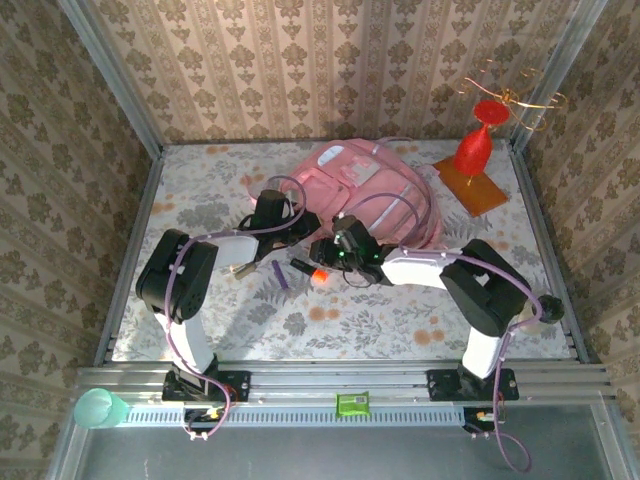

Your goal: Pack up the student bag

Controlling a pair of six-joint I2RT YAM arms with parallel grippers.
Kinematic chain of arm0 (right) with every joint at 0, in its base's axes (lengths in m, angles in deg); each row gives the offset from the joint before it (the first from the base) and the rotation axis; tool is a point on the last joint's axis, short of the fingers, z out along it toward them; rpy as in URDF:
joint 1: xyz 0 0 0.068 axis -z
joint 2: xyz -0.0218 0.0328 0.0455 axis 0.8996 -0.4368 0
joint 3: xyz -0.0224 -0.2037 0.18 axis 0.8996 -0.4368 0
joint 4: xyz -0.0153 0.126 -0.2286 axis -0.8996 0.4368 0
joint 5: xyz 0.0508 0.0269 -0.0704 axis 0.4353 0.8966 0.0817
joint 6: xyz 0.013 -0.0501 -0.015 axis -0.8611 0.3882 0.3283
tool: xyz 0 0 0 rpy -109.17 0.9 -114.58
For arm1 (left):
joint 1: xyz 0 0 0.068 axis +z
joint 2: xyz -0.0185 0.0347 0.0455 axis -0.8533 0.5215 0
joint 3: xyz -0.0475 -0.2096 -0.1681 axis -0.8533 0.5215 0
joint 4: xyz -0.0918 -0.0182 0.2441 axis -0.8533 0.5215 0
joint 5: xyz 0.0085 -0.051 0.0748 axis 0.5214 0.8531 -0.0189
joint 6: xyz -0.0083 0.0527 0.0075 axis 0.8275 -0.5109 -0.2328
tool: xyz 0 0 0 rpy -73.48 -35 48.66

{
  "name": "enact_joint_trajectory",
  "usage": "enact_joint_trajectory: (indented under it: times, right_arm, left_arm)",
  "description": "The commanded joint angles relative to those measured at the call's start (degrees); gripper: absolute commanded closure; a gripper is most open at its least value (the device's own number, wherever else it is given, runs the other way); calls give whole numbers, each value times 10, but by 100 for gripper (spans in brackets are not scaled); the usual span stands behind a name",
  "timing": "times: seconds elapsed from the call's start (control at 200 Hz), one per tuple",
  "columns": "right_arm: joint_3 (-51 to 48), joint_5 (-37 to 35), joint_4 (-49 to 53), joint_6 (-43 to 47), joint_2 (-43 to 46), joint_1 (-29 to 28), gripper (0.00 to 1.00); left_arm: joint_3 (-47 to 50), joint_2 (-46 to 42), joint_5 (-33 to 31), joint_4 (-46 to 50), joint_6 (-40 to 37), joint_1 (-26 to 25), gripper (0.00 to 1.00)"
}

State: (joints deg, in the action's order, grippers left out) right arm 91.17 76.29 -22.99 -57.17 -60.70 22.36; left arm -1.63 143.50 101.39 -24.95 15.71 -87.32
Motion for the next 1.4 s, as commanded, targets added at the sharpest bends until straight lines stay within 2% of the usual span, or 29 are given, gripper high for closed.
enact_joint_trajectory:
  times: [0.0, 0.37, 0.515, 0.705, 0.83, 1.06, 1.235, 1.395]
  right_arm:
    - [19, -44, -36, -37, -21, 3, 69]
    - [54, -128, -5, -52, -57, 16, 71]
    - [49, -142, -38, -66, -57, 17, 71]
    - [47, -196, -42, -81, -50, 18, 72]
    - [37, -223, -62, -97, -50, 18, 77]
    - [42, -220, -83, -97, -61, 19, 81]
    - [16, -213, -91, -90, -43, 21, 100]
    - [-39, -177, -107, -86, 3, 26, 100]
  left_arm:
    - [3, -24, 28, -27, -2, -6, 100]
    - [5, -27, 31, -29, -3, -6, 100]
    - [5, -25, 31, -29, -4, -7, 100]
    - [7, -27, 29, -27, -6, -7, 100]
    - [8, -27, 29, -27, -7, -7, 100]
    - [6, -25, 26, -23, -10, -8, 100]
    - [6, -23, 15, -16, -19, -5, 100]
    - [6, -28, -3, -3, -37, 6, 100]
